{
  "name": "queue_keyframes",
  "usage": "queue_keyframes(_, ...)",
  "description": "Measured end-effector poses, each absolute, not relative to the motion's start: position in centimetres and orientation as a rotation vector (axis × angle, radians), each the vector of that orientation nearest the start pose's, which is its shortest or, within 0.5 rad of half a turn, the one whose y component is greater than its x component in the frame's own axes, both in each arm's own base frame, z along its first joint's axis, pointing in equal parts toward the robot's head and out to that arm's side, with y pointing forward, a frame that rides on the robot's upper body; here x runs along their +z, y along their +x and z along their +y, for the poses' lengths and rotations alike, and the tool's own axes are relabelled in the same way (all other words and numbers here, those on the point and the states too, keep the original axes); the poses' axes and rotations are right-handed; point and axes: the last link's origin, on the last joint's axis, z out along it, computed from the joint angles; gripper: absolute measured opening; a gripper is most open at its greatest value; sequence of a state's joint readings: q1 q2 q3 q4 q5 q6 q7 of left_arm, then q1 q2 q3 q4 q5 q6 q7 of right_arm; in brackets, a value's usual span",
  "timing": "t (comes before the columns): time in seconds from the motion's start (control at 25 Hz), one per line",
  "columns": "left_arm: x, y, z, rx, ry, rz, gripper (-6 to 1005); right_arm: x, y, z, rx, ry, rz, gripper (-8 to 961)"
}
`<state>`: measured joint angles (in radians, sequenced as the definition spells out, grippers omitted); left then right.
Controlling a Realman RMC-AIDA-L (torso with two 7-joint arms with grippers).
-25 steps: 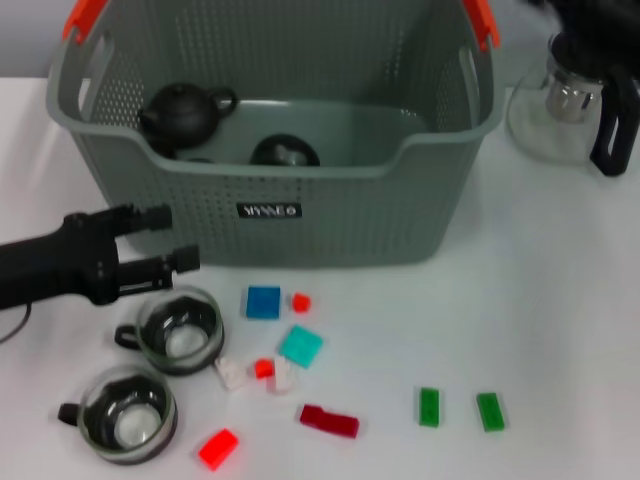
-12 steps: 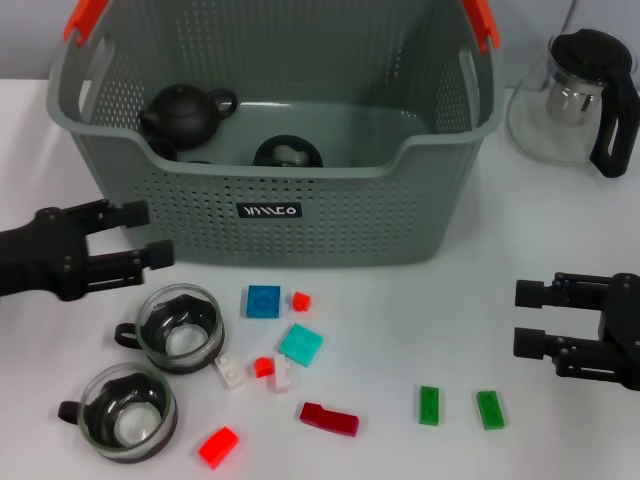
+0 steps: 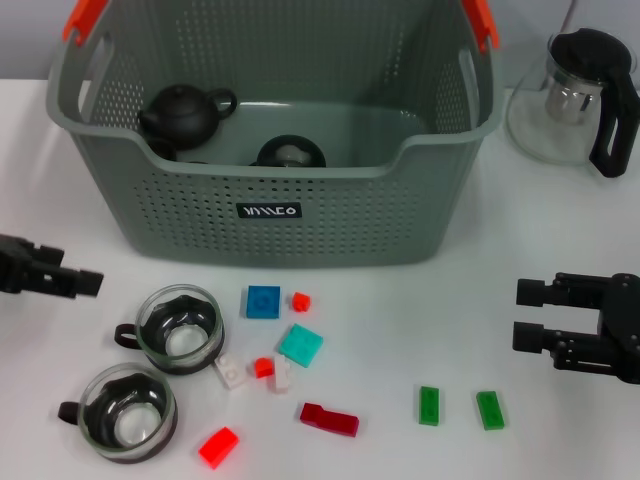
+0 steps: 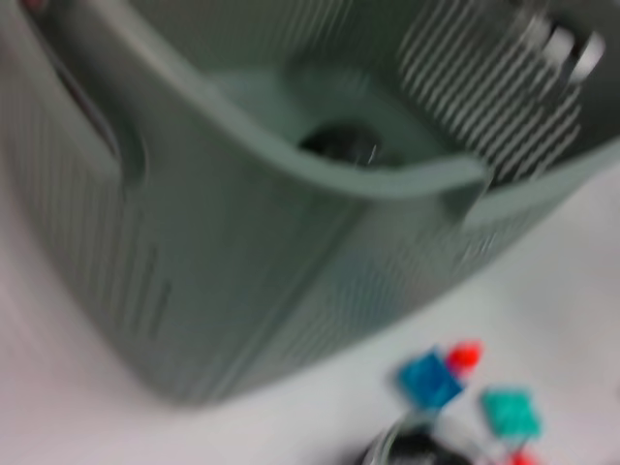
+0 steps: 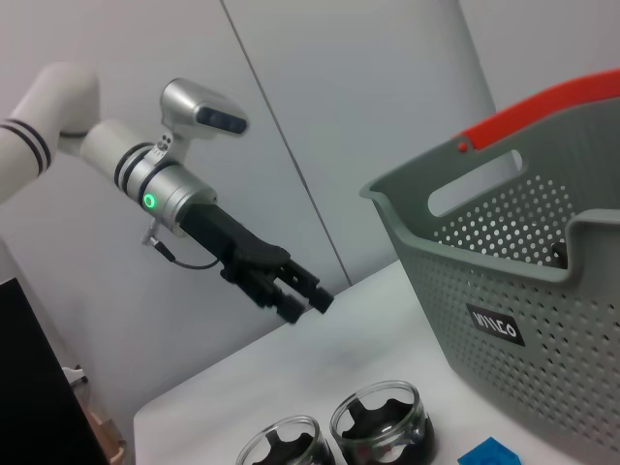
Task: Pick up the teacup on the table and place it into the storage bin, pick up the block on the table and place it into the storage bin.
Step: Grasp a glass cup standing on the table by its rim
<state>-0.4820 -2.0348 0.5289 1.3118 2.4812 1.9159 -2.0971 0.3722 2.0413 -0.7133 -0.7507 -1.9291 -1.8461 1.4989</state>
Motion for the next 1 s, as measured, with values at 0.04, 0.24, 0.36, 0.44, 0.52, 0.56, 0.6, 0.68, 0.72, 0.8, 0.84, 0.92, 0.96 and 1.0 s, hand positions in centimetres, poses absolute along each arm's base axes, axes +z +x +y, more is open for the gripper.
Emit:
queue_keyframes(0.04, 12.0, -27.6, 30.5, 0.018, -2.514, -1.245, 806, 3.2, 27.9, 27.1, 0.875, -2.815, 0.783, 674)
queue_keyframes(0.24, 9.8, -24.9, 32.4, 0.302, -2.570, -1.105, 800, 3.3, 28.0, 27.2, 0.875, -2.802, 0.793, 673)
queue_keyframes(0.36, 8.3, -24.1, 33.7, 0.402, -2.559, -0.999, 793, 3.2, 28.1, 27.3, 0.884, -2.789, 0.806, 673)
queue_keyframes(0.44, 7.3, -23.9, 34.3, 0.464, -2.560, -0.933, 787, 3.1, 28.2, 27.3, 0.891, -2.789, 0.812, 673)
queue_keyframes(0.52, 6.3, -23.9, 34.6, 0.529, -2.563, -0.887, 781, 3.1, 28.1, 27.3, 0.894, -2.789, 0.813, 673)
queue_keyframes(0.56, 5.8, -23.9, 34.7, 0.557, -2.566, -0.871, 779, 3.1, 28.2, 27.3, 0.895, -2.788, 0.813, 673)
queue_keyframes(0.6, 5.4, -23.9, 34.7, 0.578, -2.571, -0.858, 776, 3.1, 28.2, 27.4, 0.897, -2.787, 0.813, 674)
queue_keyframes(0.68, 4.8, -23.7, 34.8, 0.584, -2.581, -0.844, 770, 3.2, 28.1, 27.4, 0.898, -2.785, 0.815, 674)
queue_keyframes(0.72, 4.6, -23.6, 34.7, 0.587, -2.585, -0.839, 767, 3.2, 28.1, 27.4, 0.898, -2.784, 0.818, 674)
queue_keyframes(0.8, 3.9, -23.2, 34.6, 0.606, -2.604, -0.818, 761, 3.2, 28.1, 27.4, 0.898, -2.783, 0.820, 674)
queue_keyframes(0.84, 3.6, -23.1, 34.6, 0.616, -2.612, -0.809, 758, 3.2, 28.1, 27.4, 0.899, -2.783, 0.820, 674)
queue_keyframes(0.92, 3.0, -22.9, 34.4, 0.627, -2.626, -0.799, 753, 3.2, 28.2, 27.4, 0.900, -2.782, 0.821, 674)
queue_keyframes(0.96, 2.8, -22.8, 34.3, 0.631, -2.630, -0.797, 750, 3.2, 28.2, 27.4, 0.900, -2.782, 0.822, 674)
queue_keyframes(1.0, 2.5, -22.8, 34.3, 0.642, -2.630, -0.797, 747, 3.2, 28.2, 27.4, 0.900, -2.782, 0.822, 674)
